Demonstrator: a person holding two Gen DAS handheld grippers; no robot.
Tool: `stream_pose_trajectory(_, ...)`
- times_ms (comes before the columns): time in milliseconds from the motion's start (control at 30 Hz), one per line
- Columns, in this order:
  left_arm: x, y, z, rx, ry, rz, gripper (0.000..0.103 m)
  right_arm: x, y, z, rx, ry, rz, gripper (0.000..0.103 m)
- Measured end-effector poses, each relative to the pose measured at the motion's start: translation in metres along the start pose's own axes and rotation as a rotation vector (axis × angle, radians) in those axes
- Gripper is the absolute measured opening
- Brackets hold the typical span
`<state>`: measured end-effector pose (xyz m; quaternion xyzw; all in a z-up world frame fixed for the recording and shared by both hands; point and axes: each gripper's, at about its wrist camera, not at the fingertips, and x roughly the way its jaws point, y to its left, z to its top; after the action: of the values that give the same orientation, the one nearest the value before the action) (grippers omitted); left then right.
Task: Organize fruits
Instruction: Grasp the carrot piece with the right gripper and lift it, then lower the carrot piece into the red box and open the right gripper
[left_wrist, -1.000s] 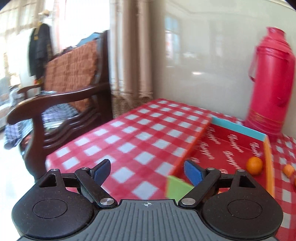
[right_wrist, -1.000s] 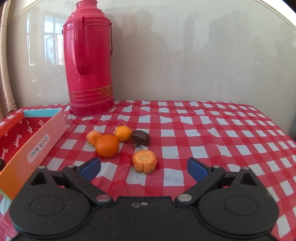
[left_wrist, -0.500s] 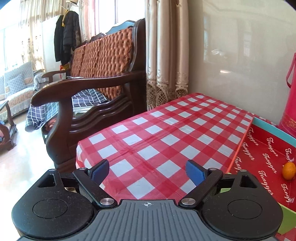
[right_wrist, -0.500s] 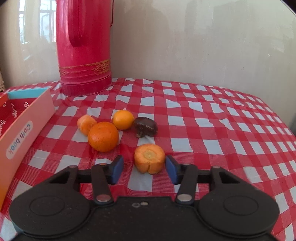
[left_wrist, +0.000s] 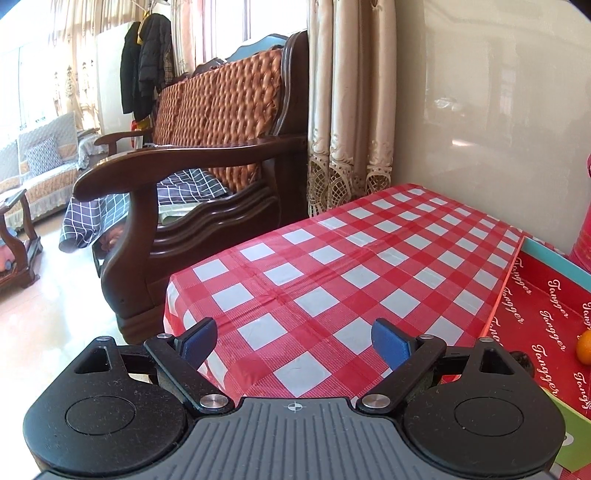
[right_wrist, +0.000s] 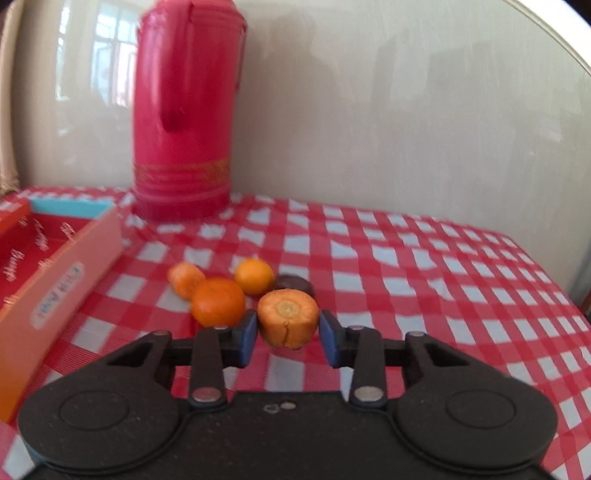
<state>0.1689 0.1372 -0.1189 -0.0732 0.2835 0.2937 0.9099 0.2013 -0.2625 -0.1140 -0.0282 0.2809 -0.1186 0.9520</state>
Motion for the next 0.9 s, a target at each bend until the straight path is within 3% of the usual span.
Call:
stream_pose_trajectory(267, -0.003, 0.000, 0.000, 0.004, -0.004, 0.001, 0.090, -0.042, 0.029, 0.014, -0.017, -0.134, 0.262, 0.028)
stream_pose_trajectory(500, -0.003, 0.006, 0.000, -0.002, -0.008, 0.006, 0.090, -0.058, 0.089, 0.014, -0.135, -0.127, 0.472, 0.028)
stream_pose_trajectory(700, 0.003, 0.015, 0.001, -0.022, 0.004, 0.020, 0.090, -0.060, 0.125, 0.011, -0.207, -0.093, 0.543, 0.029)
stream_pose_trajectory(867, 0.005, 0.014, 0.001, -0.024, 0.014, 0.014, 0.090, -0.061, 0.130, 0.007, -0.227, -0.087, 0.543, 0.041)
stream_pose_trajectory(900, 0.005, 0.013, 0.001, -0.021, 0.015, 0.009, 0.090, -0.063, 0.128, 0.007, -0.224, -0.090, 0.538, 0.049)
